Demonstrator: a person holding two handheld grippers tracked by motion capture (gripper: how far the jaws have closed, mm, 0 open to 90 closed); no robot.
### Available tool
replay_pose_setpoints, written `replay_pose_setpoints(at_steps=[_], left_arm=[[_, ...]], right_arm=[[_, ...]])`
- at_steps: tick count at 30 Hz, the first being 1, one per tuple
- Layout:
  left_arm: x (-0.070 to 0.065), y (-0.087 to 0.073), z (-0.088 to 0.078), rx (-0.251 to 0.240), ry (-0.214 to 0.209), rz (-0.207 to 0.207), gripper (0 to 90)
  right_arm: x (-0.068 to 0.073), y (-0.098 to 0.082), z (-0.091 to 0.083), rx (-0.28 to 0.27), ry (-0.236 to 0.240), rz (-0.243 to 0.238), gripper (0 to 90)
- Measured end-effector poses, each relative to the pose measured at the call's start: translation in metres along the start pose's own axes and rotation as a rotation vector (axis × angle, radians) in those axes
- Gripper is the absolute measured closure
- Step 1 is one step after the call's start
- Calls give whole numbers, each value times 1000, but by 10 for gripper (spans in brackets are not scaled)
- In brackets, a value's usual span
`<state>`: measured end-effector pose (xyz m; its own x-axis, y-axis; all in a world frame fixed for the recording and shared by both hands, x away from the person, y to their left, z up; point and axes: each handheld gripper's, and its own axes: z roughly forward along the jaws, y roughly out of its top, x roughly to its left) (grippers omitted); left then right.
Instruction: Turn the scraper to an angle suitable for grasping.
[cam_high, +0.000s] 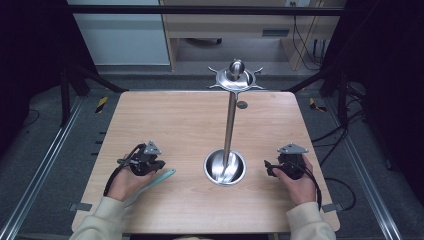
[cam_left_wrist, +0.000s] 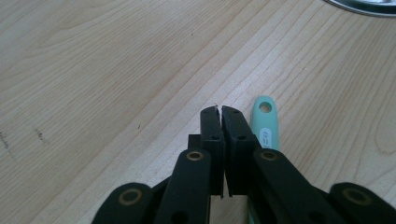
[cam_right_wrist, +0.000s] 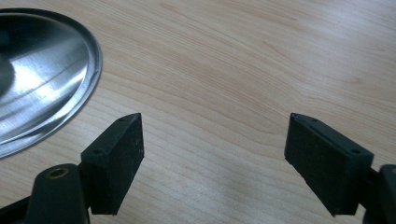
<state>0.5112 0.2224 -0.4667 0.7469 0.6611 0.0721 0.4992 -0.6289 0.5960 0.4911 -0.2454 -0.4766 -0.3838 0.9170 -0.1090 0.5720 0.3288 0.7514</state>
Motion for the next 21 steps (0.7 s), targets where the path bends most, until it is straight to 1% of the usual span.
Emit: replay_pose_setpoints(at_steps=[2, 3, 4, 5, 6, 8, 9, 12, 13, 15, 16, 17, 18, 20, 21], left_arm=[[0, -1, 3, 10, 1, 7, 899], [0, -1, 4, 13, 10, 4, 899], [1, -2, 5, 26, 8, 5, 900], [1, -3, 6, 26, -6, -2, 900], [1, -3, 6, 26, -6, -2, 900], [-1, -3, 6, 31, -23, 6, 900], [-1, -3, 6, 39, -23, 16, 900], [-3, -3, 8, 40, -32, 23, 900], [-4, -2, 8, 41, -36, 28, 900], [-6, -1, 9, 56, -42, 43, 900], [-6, -1, 9, 56, -42, 43, 900], [-7, -1, 10, 62, -54, 46, 900], [-8, 0, 10, 65, -50, 54, 900], [-9, 1, 9, 66, -72, 50, 900], [-9, 1, 9, 65, -79, 50, 900]], right_arm=[[0, 0, 1, 2, -3, 5, 200], [0, 0, 1, 2, -3, 5, 200], [2, 1, 2, 3, 4, 1, 200], [2, 1, 1, 5, 0, -3, 200], [3, 1, 1, 3, 1, -7, 200], [3, 1, 1, 0, 4, -3, 200], [3, 1, 1, 0, 4, -1, 200], [3, 1, 1, 2, 0, -8, 200], [3, 1, 1, 4, -1, 1, 200], [2, 1, 1, 4, 2, 3, 200], [2, 0, 1, 3, 1, 2, 200], [1, 0, 1, 0, 2, 2, 200], [1, 0, 1, 1, 1, 1, 199], [1, 0, 1, 1, 1, 9, 200], [0, 0, 0, -2, -2, 4, 200]])
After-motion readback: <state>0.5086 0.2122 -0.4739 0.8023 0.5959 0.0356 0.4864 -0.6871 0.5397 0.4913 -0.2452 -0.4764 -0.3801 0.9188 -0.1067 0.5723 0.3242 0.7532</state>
